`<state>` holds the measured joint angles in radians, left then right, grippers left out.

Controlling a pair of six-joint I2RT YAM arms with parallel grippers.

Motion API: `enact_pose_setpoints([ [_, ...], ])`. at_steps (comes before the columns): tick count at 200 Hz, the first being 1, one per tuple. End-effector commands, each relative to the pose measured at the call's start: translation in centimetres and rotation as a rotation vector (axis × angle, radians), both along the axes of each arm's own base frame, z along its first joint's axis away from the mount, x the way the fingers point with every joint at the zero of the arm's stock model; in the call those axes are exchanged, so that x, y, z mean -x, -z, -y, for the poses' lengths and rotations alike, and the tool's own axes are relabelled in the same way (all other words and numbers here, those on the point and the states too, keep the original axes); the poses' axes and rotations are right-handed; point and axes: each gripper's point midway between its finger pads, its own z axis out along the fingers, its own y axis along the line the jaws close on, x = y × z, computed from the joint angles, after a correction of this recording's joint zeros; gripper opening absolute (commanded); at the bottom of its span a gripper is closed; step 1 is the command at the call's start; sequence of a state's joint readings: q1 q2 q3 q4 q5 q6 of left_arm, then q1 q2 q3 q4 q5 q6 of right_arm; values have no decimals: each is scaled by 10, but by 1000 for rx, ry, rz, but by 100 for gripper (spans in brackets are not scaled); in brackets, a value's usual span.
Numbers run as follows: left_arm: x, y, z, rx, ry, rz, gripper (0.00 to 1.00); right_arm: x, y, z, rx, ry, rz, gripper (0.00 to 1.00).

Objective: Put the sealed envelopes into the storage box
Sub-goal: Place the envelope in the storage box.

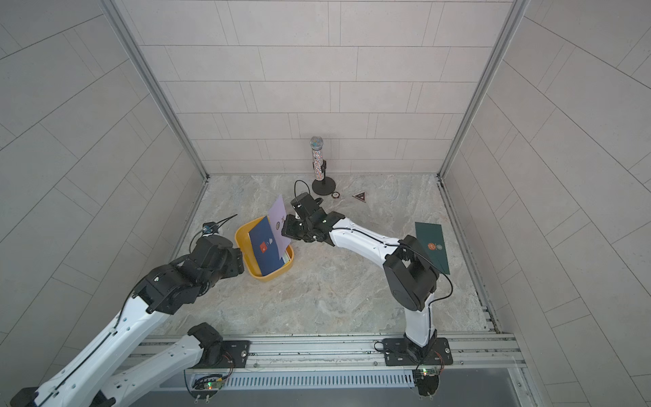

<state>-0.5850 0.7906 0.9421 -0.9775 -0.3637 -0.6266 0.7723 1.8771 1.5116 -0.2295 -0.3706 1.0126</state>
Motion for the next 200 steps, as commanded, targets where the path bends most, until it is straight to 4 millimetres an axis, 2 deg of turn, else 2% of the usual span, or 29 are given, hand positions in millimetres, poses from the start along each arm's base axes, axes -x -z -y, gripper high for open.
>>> enact_pose_setpoints([
  [1,1,3,-4,-25,4,-5,75,3,-1,-13,-27,-15,-39,0],
  [35,2,3,-3,-24,5,-5,75,4,5,-20,-22,-24,-73,0],
  [55,2,4,-3,-24,5,-6,75,2,1,-18,-1,-35,-53,0],
  [107,2,4,-3,-26,6,-7,75,-5,-38,3,141,-80,125,0],
  [128,2,4,-3,-26,7,-7,75,-3,-47,6,157,-102,160,0],
  [149,2,5,-3,-26,4,-7,75,1,-43,5,149,-119,151,0],
  [177,2,4,-3,-26,4,-6,75,12,-33,-13,63,-173,109,0],
  [200,2,5,-3,-25,5,-7,75,19,-18,-22,69,-188,95,0],
])
